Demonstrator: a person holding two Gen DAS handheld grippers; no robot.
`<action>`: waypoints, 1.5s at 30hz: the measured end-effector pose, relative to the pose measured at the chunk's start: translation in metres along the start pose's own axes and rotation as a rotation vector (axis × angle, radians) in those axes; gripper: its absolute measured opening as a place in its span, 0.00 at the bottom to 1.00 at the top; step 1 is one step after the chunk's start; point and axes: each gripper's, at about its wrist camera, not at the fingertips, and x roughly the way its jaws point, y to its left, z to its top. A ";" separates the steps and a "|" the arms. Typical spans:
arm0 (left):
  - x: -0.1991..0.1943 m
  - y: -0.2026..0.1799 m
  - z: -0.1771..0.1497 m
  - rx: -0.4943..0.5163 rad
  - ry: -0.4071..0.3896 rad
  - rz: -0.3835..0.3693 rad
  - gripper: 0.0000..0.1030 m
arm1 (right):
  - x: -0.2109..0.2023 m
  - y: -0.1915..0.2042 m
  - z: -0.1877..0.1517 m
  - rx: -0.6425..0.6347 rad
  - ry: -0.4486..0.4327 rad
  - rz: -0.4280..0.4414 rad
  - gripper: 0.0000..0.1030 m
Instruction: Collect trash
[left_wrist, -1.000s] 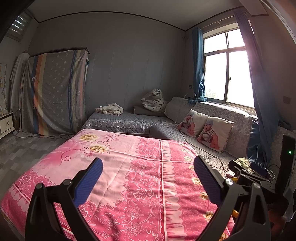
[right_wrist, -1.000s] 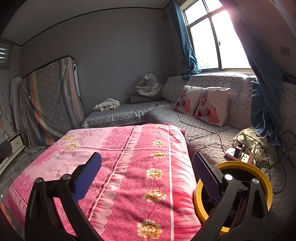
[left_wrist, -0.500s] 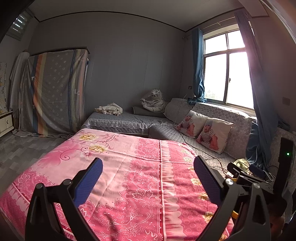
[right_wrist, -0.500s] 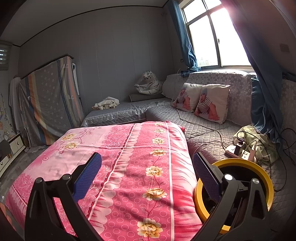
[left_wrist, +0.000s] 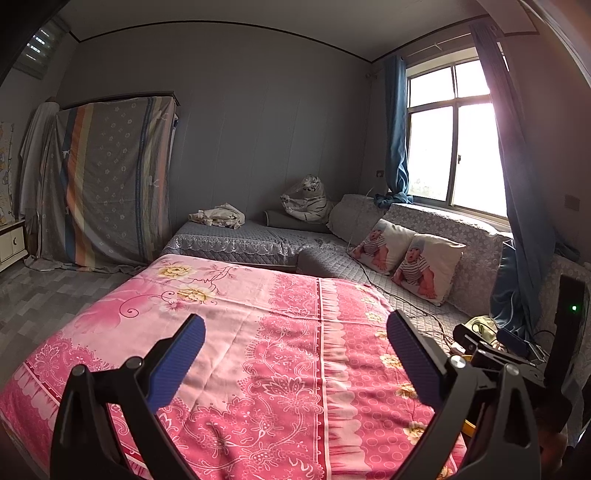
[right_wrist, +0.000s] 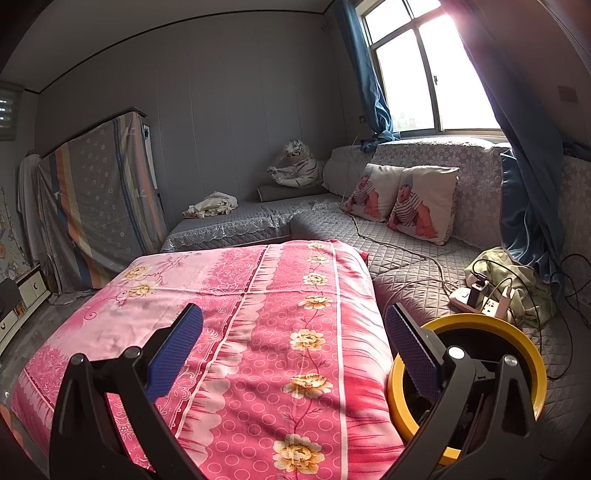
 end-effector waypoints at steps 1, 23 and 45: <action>0.000 0.000 0.000 0.000 0.001 -0.001 0.92 | 0.000 0.000 0.000 0.000 0.000 0.000 0.92; 0.002 -0.002 0.000 0.001 0.004 -0.007 0.92 | 0.002 -0.002 -0.002 0.002 0.005 0.000 0.92; 0.001 -0.001 0.000 0.012 -0.006 -0.019 0.92 | 0.002 -0.002 -0.002 0.001 0.006 -0.002 0.92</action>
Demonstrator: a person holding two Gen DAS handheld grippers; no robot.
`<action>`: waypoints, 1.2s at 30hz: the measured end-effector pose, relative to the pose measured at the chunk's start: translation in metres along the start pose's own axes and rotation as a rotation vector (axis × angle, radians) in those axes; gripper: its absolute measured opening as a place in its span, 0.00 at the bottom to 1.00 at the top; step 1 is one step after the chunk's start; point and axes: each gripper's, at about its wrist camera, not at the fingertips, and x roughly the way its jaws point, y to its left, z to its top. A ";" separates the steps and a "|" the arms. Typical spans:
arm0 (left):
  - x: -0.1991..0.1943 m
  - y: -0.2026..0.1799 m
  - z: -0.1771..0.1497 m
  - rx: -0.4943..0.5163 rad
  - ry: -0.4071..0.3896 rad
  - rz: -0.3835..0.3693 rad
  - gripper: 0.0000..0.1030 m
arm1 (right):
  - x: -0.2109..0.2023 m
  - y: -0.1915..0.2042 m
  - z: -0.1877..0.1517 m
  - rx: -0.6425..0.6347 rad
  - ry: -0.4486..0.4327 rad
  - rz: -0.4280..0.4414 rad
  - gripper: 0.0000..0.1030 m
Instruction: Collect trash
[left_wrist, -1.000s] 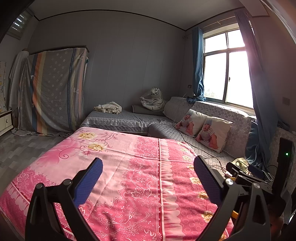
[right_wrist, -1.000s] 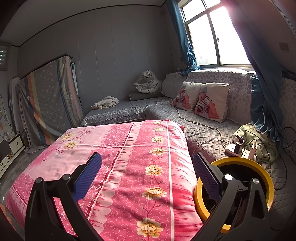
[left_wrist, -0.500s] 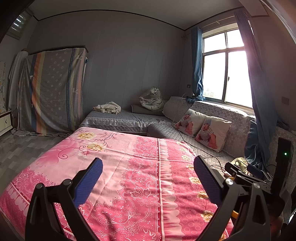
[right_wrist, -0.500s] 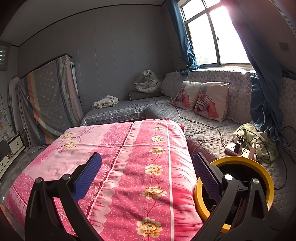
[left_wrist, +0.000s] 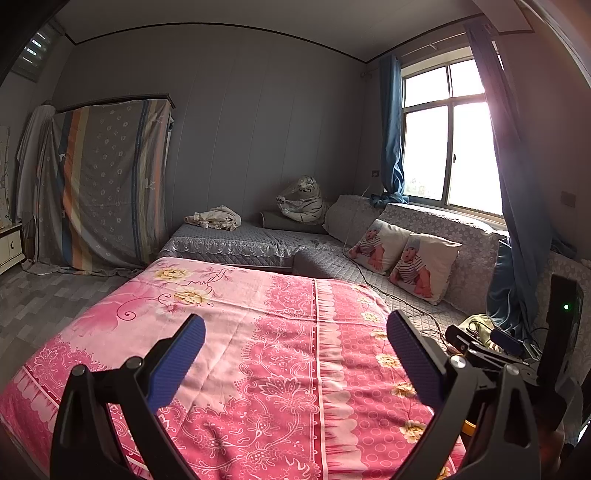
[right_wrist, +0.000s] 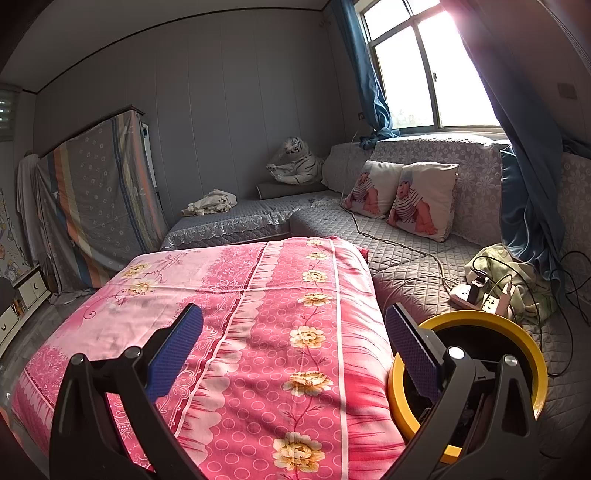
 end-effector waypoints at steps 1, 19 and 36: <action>0.000 0.000 0.000 0.000 0.000 0.000 0.92 | 0.000 0.000 0.001 -0.001 0.001 0.000 0.92; -0.001 0.000 0.002 0.018 -0.008 0.013 0.92 | 0.001 -0.001 -0.002 0.003 0.007 0.001 0.92; 0.007 0.000 0.003 0.007 0.027 -0.008 0.92 | 0.004 -0.001 -0.007 0.008 0.015 -0.001 0.92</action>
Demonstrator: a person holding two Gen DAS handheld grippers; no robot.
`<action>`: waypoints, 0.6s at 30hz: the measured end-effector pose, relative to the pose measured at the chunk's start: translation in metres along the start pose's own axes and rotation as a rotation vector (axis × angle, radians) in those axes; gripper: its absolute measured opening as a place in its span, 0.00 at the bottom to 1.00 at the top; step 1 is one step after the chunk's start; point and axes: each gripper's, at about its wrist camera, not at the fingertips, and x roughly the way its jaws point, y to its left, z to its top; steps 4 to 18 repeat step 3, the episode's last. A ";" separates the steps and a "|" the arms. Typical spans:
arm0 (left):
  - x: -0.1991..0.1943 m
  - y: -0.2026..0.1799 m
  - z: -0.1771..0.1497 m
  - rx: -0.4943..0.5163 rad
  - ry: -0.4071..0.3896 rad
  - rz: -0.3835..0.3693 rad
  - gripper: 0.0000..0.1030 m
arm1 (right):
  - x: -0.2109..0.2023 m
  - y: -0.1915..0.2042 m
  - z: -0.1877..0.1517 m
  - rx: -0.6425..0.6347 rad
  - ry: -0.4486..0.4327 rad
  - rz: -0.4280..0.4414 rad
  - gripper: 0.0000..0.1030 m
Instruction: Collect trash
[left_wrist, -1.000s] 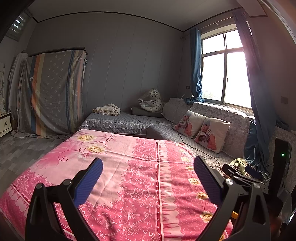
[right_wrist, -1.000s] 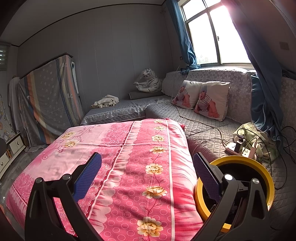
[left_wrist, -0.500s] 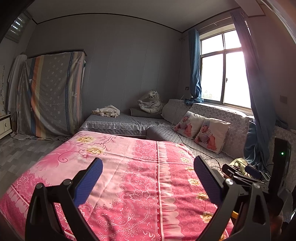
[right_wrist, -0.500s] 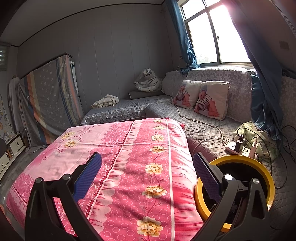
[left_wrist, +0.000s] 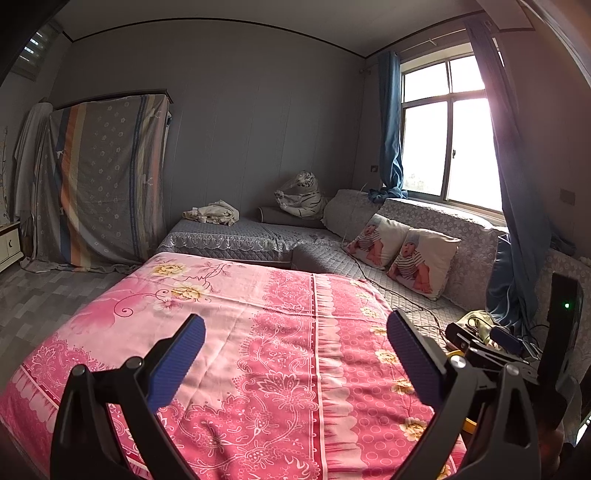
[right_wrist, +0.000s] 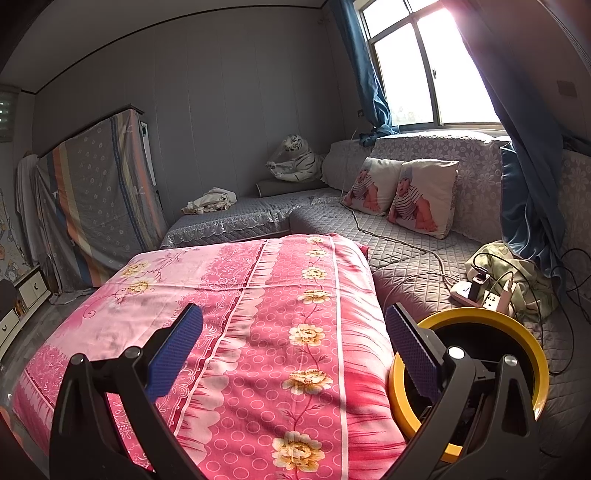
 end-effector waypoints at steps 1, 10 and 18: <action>0.000 0.000 0.000 0.000 -0.001 0.003 0.92 | 0.000 0.000 0.000 -0.001 -0.001 -0.001 0.92; 0.000 0.000 0.000 0.000 -0.002 0.002 0.92 | -0.001 0.000 -0.001 0.000 0.000 0.000 0.92; 0.000 0.000 0.000 0.000 -0.002 0.002 0.92 | -0.001 0.000 -0.001 0.000 0.000 0.000 0.92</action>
